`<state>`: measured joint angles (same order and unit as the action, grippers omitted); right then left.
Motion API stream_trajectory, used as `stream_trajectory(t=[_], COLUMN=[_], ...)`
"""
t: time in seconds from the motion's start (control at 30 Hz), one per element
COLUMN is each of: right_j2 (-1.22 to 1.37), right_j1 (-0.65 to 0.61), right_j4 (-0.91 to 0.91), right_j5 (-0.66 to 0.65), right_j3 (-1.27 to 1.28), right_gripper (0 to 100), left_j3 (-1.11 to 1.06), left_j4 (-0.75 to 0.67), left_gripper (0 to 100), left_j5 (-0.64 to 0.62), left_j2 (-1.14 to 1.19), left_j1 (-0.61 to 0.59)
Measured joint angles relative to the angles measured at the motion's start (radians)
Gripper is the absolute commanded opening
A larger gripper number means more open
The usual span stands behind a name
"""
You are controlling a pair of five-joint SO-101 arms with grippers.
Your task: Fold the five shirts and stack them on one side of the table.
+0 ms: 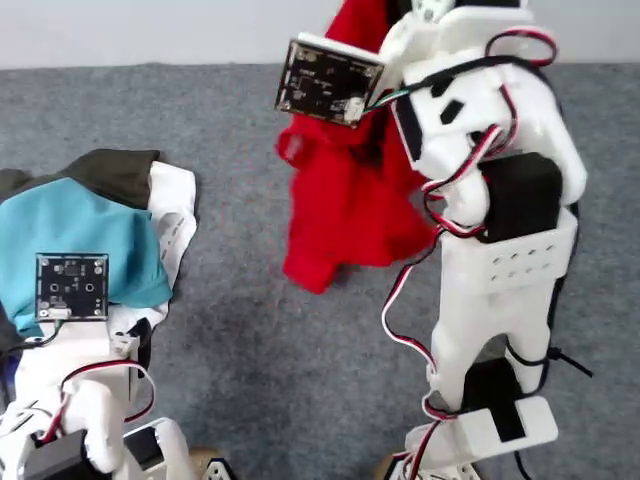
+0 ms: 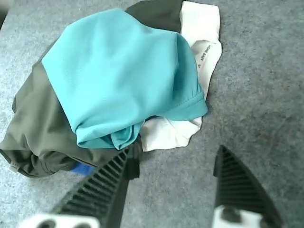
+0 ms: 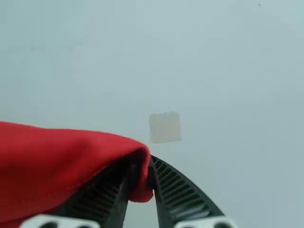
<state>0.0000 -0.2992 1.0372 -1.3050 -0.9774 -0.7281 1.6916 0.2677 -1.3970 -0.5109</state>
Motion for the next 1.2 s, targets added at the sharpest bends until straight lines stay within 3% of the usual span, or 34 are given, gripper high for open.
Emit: stream_trajectory(t=[0.27,0.5,0.67,0.77,1.03,1.2], right_j2=[0.002,0.021,0.092,0.092,0.137,0.178], right_j1=[0.023,0.074,0.219,0.233,-0.021,-0.186], right_j4=[-0.143,0.144,0.063,0.097,0.591,0.717], right_j5=[0.0,-0.026,-0.021,0.029,0.282,0.442], right_j3=[0.0,0.02,0.041,0.04,0.051,0.075], right_gripper=[0.9,0.9,0.9,0.9,1.0,1.0], left_j3=[0.0,0.0,0.0,0.0,0.0,0.0], left_j4=[0.0,0.0,0.0,0.0,0.0,0.0], left_gripper=[25,25,25,25,25,25], left_j5=[0.0,0.0,0.0,0.0,0.0,0.0], left_j2=[-0.003,-0.003,-0.003,-0.003,-0.003,-0.003], left_j1=[0.0,0.0,0.0,0.0,0.0,0.0])
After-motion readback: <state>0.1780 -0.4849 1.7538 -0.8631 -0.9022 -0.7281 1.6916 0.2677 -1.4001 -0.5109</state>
